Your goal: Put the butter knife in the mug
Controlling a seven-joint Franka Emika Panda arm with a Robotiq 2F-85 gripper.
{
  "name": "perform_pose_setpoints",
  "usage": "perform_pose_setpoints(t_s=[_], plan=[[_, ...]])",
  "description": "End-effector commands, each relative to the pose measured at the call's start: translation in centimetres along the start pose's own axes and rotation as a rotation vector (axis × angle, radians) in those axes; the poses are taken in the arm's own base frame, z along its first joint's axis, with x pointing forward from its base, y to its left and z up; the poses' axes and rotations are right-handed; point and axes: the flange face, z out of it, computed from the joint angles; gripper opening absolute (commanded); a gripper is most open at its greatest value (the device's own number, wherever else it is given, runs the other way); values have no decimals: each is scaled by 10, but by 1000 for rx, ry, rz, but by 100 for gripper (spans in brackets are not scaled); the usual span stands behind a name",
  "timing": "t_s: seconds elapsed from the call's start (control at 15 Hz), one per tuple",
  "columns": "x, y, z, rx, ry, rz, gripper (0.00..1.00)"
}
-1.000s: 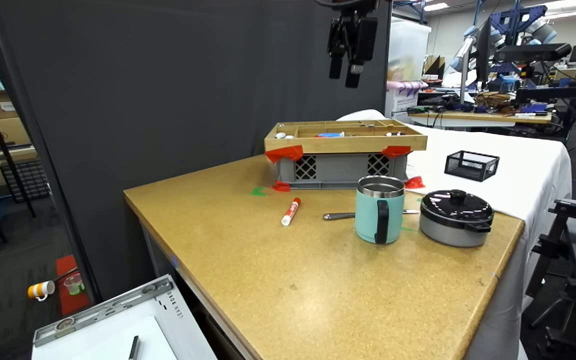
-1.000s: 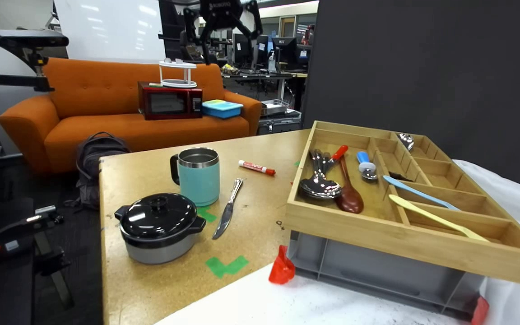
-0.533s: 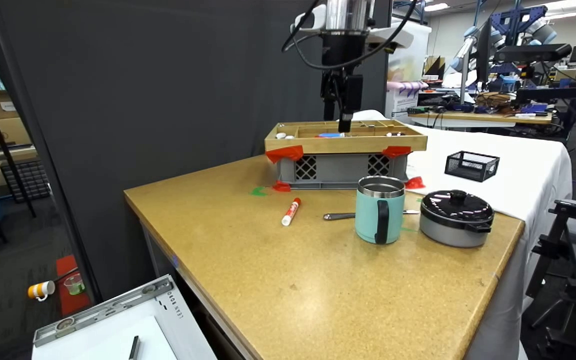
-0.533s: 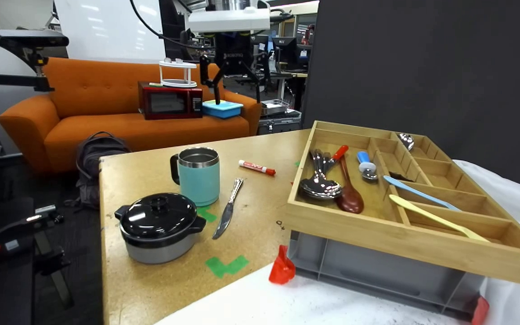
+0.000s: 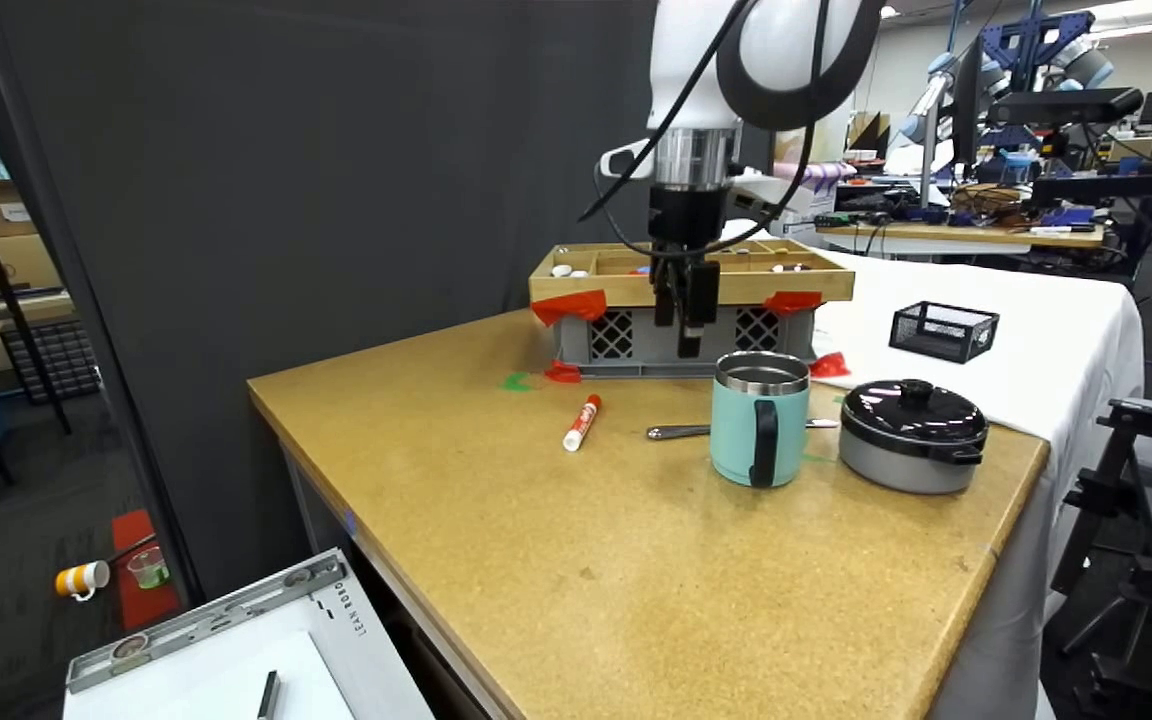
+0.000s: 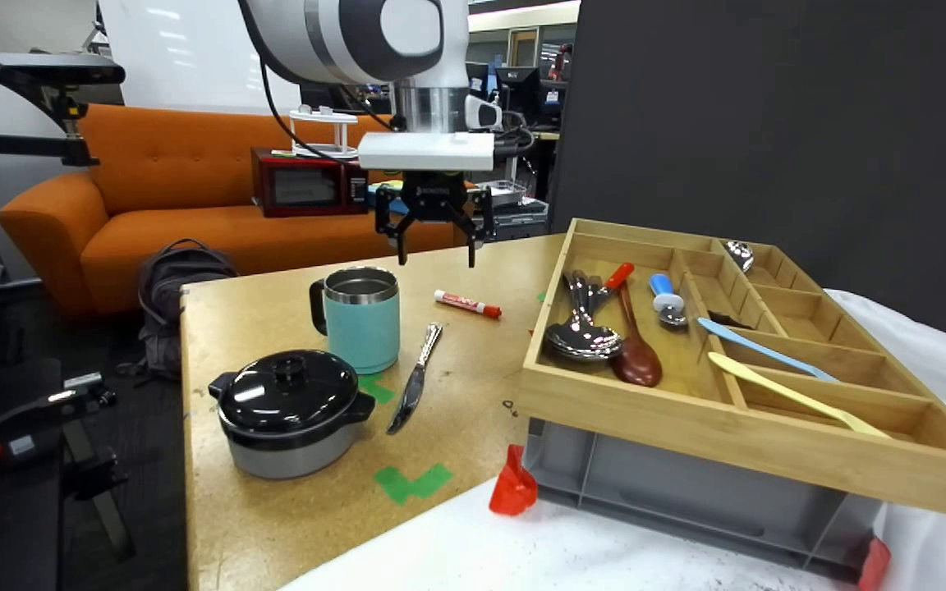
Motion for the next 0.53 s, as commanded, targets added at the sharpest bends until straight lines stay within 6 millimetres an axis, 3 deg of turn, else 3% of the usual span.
perform_pose_setpoints(t_s=[0.0,0.47], plan=[[8,-9,23,8,4,21,100],[28,-22,34,-31,-43,32,100]])
